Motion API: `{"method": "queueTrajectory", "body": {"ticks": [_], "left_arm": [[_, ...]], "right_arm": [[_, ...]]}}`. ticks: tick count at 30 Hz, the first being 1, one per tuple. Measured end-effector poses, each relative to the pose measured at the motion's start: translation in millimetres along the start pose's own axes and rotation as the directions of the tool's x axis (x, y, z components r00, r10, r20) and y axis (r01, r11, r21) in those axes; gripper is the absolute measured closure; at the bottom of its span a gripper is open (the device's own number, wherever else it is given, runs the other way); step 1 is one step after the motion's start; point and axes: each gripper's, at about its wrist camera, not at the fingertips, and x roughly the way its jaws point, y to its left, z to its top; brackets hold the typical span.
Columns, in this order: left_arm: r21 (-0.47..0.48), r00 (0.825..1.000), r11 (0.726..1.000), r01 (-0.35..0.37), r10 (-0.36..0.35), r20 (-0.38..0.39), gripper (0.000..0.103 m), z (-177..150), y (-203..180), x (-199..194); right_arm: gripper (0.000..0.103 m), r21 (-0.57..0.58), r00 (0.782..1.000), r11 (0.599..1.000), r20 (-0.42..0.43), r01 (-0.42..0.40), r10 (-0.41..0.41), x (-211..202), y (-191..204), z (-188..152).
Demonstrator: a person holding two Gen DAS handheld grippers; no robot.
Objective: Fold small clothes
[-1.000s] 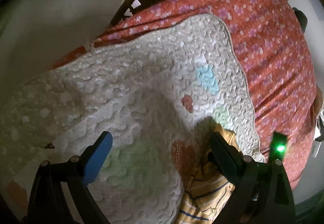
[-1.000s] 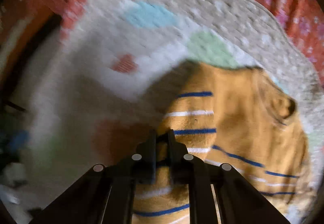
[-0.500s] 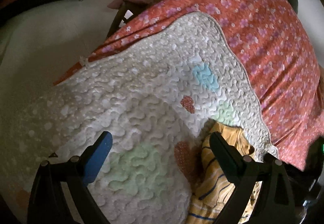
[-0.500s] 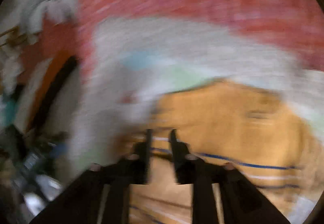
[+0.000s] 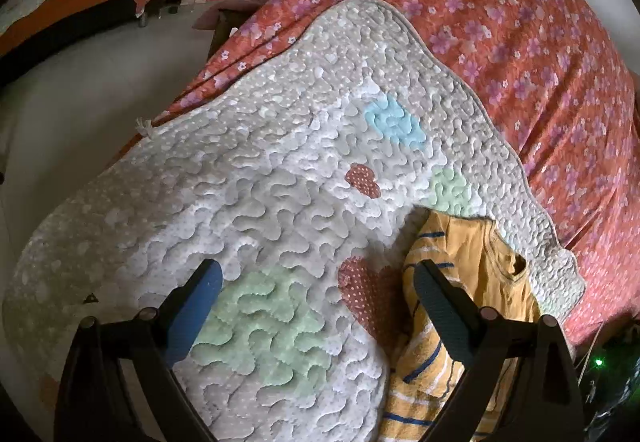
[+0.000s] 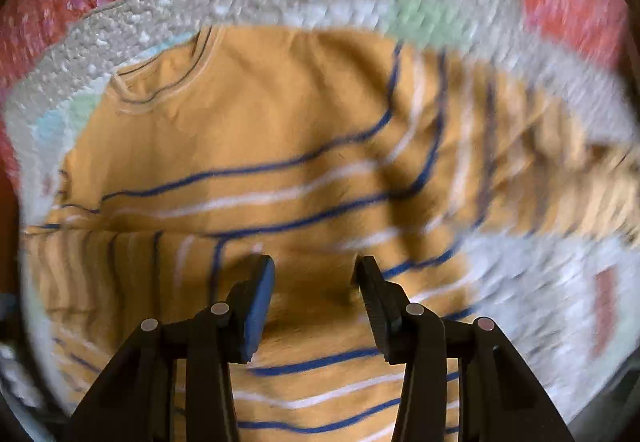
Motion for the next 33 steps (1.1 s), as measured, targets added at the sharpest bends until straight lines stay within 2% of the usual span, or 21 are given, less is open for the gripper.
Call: {"method": "queueTrajectory", "body": {"ticks": [1,3,5,7,8,11,12,13,16,18,19,20,21,22,25,27,28,29,31,32,33], "left_arm": [[0.000,1.000,1.000,0.002,-0.002,-0.004,0.007,-0.1,-0.6,1.1],[-0.003,1.000,1.000,0.002,-0.002,-0.006,0.007,0.4,-0.6,1.5],[-0.009,1.000,1.000,0.005,-0.005,-0.006,0.007,1.1,0.0,1.4],[-0.016,1.000,1.000,0.000,0.000,-0.004,0.007,2.2,1.9,1.2],[-0.021,1.000,1.000,-0.001,0.001,-0.003,0.007,2.3,2.9,1.0],[-0.025,1.000,1.000,-0.007,0.007,-0.007,0.007,3.6,6.7,0.5],[-0.026,1.000,1.000,-0.009,0.009,-0.011,0.007,3.5,7.5,0.7],[-0.028,1.000,1.000,-0.010,0.010,-0.015,0.007,4.6,9.2,0.6],[-0.040,1.000,0.999,-0.004,0.003,-0.028,0.007,5.4,12.2,1.3],[-0.032,0.999,0.999,-0.004,0.003,-0.039,0.007,4.5,10.8,2.5],[-0.028,0.999,1.000,-0.002,0.001,-0.042,0.007,4.1,10.3,2.6],[-0.020,0.999,1.000,-0.003,0.002,-0.046,0.007,3.2,9.0,3.1],[-0.013,0.999,1.000,-0.006,0.006,-0.049,0.007,2.1,8.0,3.5],[-0.012,0.999,1.000,-0.008,0.008,-0.051,0.007,2.2,7.7,4.0],[-0.025,0.998,1.000,-0.013,0.012,-0.055,0.007,3.4,9.7,5.5],[-0.041,0.998,0.999,-0.011,0.009,-0.061,0.007,3.6,10.9,7.7],[-0.044,0.998,0.999,-0.008,0.006,-0.066,0.007,3.7,10.5,9.1],[-0.042,0.997,0.999,-0.006,0.003,-0.071,0.007,3.0,9.2,10.2],[-0.028,0.997,1.000,-0.004,0.002,-0.075,0.007,1.6,5.8,10.6],[-0.020,0.997,1.000,-0.005,0.004,-0.071,0.007,1.3,4.8,9.7],[-0.019,0.998,1.000,-0.006,0.005,-0.067,0.007,1.6,4.9,8.8]], "right_arm": [[0.089,0.029,0.999,0.999,0.001,-0.038,0.038,-2.8,-0.6,0.1],[0.092,0.056,0.987,0.986,0.026,-0.158,0.157,-23.3,7.7,5.6],[0.092,0.003,0.967,0.972,0.109,-0.233,0.231,-65.1,32.8,18.1],[0.092,-0.045,0.927,0.949,0.204,-0.312,0.315,-112.0,56.7,31.5],[0.092,-0.083,0.892,0.932,0.271,-0.353,0.362,-143.4,68.7,39.3],[0.093,-0.138,0.827,0.922,0.409,-0.362,0.386,-199.1,91.4,51.1],[0.093,-0.133,0.821,0.932,0.442,-0.337,0.360,-209.8,89.9,53.1],[0.093,-0.104,0.830,0.949,0.463,-0.296,0.310,-212.3,80.3,53.9],[0.092,0.009,0.896,0.989,0.425,-0.145,0.127,-181.4,52.8,60.5],[0.092,0.063,0.934,0.998,0.357,-0.030,0.006,-143.9,31.4,62.8],[0.090,0.080,0.951,0.995,0.298,0.058,-0.079,-117.6,18.2,64.0],[0.088,0.091,0.950,0.987,0.270,0.135,-0.155,-104.2,9.8,60.8],[0.088,0.104,0.929,0.964,0.257,0.246,-0.265,-90.2,6.7,56.4],[0.088,0.102,0.923,0.961,0.268,0.259,-0.277,-92.3,1.0,43.9],[0.083,0.024,0.959,0.992,0.255,0.121,-0.123,-86.3,24.4,23.2],[0.081,-0.090,0.979,0.995,0.193,-0.045,0.062,-72.7,66.8,3.3],[0.080,-0.118,0.979,0.986,0.155,-0.114,0.132,-64.3,77.7,-4.1],[0.079,-0.138,0.967,0.962,0.071,-0.235,0.246,-50.6,97.3,-14.8],[0.079,-0.111,0.922,0.915,-0.058,-0.388,0.383,-24.3,125.2,-31.2],[0.079,-0.098,0.904,0.900,-0.100,-0.424,0.415,-11.5,139.8,-39.1],[0.079,-0.093,0.897,0.895,-0.128,-0.435,0.423,0.9,154.3,-45.3]]}}
